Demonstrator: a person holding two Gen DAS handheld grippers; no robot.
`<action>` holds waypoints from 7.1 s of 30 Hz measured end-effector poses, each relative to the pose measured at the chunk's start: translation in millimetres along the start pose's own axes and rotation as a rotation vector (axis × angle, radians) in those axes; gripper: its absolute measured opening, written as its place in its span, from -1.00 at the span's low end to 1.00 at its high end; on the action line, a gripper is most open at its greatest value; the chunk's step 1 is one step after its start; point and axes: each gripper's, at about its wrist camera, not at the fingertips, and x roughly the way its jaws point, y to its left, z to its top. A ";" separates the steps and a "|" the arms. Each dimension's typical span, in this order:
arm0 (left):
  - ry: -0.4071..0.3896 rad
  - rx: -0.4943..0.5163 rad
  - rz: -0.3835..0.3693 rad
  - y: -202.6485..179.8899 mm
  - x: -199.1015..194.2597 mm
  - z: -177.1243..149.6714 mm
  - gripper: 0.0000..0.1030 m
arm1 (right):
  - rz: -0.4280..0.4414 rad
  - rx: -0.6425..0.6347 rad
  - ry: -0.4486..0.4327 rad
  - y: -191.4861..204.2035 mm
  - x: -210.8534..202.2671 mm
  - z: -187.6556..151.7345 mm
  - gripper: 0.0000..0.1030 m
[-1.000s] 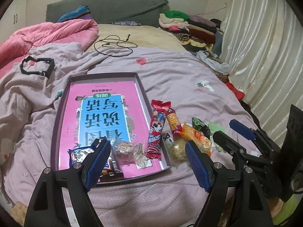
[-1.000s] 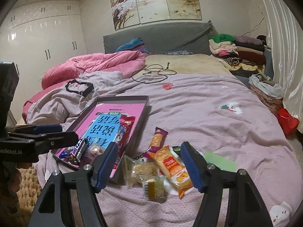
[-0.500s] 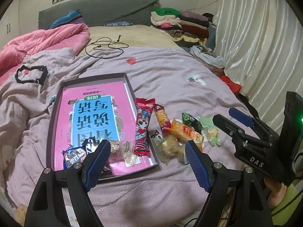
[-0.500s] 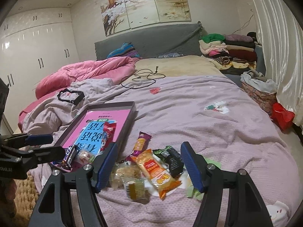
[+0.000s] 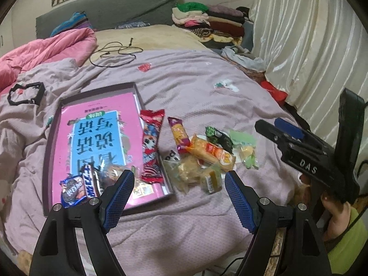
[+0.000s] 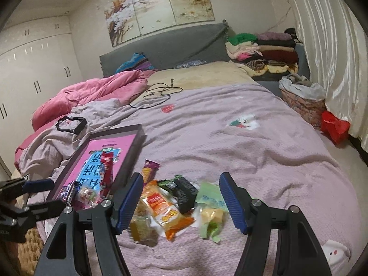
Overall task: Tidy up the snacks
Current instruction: 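Move both open tools away from the tray toward the snacks beside it, then grasp the clear cake bag with the left tool while the right grasps the green-labelled cake bag, then carry the clear cake bag to the tray with the left tool while the right carries the green-labelled bag, then lower and release the clear cake bag with the left tool while the right releases the green-labelled bag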
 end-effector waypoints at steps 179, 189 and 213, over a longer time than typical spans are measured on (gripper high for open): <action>-0.055 -0.445 0.215 173.6 -11.8 -20.0 -0.31 | 0.259 -0.339 0.021 133.9 13.8 -39.5 -0.32; -0.004 -0.444 0.219 180.6 6.6 -28.1 -0.31 | 0.261 -0.340 0.046 139.6 28.0 -39.5 -0.32; 0.026 -0.406 0.240 179.5 18.4 -31.9 -0.31 | 0.209 -0.396 0.133 162.3 91.0 -39.1 -0.32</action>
